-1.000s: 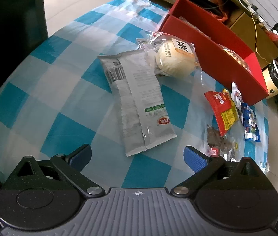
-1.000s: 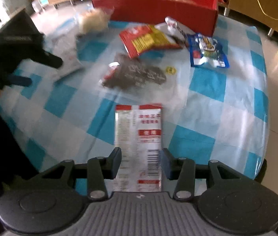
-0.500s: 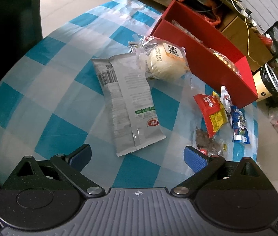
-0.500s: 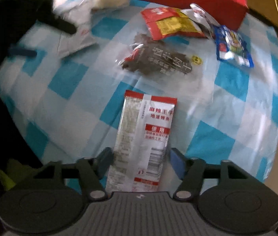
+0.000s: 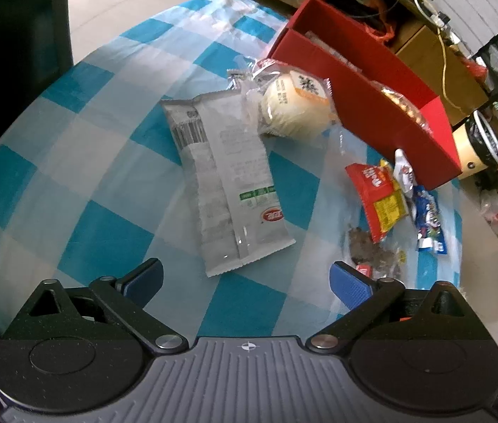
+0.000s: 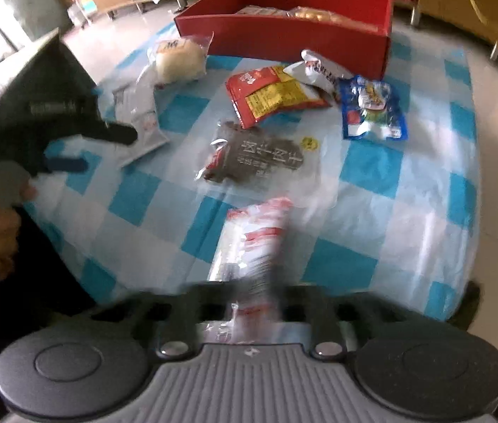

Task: Organize snacks
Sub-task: 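Grasp the spicy strip packet with the right tool and lift it, then pass the spicy strip packet from the right tool into the left tool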

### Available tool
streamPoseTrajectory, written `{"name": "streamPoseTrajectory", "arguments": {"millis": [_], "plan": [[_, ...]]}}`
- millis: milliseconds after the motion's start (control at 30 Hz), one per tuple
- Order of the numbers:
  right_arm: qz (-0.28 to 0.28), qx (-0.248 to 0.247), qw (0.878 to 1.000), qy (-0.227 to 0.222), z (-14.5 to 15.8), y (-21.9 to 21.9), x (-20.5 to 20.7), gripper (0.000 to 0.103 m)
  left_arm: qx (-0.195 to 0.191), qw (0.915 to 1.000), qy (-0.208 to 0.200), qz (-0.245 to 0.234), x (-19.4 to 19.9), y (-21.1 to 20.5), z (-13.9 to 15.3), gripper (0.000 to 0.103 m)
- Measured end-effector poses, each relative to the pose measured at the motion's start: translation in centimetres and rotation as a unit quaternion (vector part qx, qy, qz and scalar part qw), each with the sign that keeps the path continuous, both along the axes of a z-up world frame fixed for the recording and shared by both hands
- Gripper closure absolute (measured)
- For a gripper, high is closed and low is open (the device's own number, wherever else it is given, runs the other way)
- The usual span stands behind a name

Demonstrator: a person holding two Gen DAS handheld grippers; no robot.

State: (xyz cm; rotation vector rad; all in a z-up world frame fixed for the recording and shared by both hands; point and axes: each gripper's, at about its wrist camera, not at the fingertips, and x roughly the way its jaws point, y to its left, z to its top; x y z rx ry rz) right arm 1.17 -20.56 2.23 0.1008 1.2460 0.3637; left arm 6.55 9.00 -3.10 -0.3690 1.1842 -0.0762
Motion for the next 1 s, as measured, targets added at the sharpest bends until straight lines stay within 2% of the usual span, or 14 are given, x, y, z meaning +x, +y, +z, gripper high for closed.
{"name": "streamPoseTrajectory", "arguments": {"millis": [33, 200, 333, 400, 467, 500, 533, 567, 700, 833, 900, 933, 967, 1000], "plan": [[-0.009, 0.011, 1.000, 0.005, 0.1, -0.1, 0.1, 0.094, 0.002, 1.0000, 0.002, 0.000, 0.0, 0.0, -0.1, 0.001], [-0.007, -0.029, 1.000, 0.009, -1.5, 0.5, 0.2, 0.088, 0.011, 0.9999, 0.005, -0.003, 0.0, -0.3, -0.3, 0.001], [0.016, -0.020, 0.999, 0.033, -2.7, 3.2, -0.8, 0.049, 0.005, 1.0000, 0.006, -0.006, 0.0, -0.4, -0.2, 0.001], [0.040, -0.052, 0.997, 0.031, -3.7, 5.4, -1.3, 0.040, -0.001, 1.0000, 0.004, -0.008, 0.0, -0.4, -0.1, 0.001], [0.058, -0.117, 0.991, 0.018, -4.9, 7.2, -1.5, 0.025, -0.008, 0.9999, 0.001, -0.008, -0.2, -0.3, 0.2, 0.001], [0.058, -0.115, 0.992, 0.018, -5.2, 7.4, -1.6, 0.019, -0.013, 0.9999, 0.000, -0.007, -0.3, -0.1, 0.3, 0.001], [0.059, -0.107, 0.992, 0.019, -5.4, 7.6, -1.7, 0.005, -0.018, 0.9998, 0.000, -0.005, -0.3, 0.1, 0.3, 0.001], [0.062, -0.106, 0.992, 0.032, -6.0, 7.8, -1.6, 0.000, -0.024, 0.9997, 0.001, -0.002, -0.3, 0.4, 0.3, 0.001], [0.108, -0.173, 0.978, 0.048, -7.2, 10.1, -1.4, 0.000, -0.049, 0.9988, 0.001, 0.003, -0.2, 0.8, 0.5, 0.001], [0.058, -0.117, 0.989, 0.074, -6.9, 8.3, 0.2, 0.000, -0.053, 0.9986, -0.003, -0.003, -0.2, 0.7, 0.7, 0.001], [0.072, -0.102, 0.990, 0.065, -6.4, 7.2, -0.2, 0.017, -0.058, 0.9983, -0.003, 0.003, -0.2, 1.0, 0.8, 0.001], [0.083, -0.126, 0.987, 0.050, -6.1, 7.1, -0.6, 0.040, -0.060, 0.9982, -0.002, 0.007, -0.1, 1.2, 0.8, 0.001], [0.091, -0.150, 0.984, 0.041, -5.9, 7.2, -0.9, 0.052, -0.062, 0.9980, -0.002, 0.011, -0.1, 1.2, 0.8, 0.000], [0.095, -0.158, 0.982, 0.040, -5.9, 7.2, -1.2, 0.052, -0.064, 0.9979, -0.002, 0.011, -0.1, 1.2, 0.8, 0.000]]}}
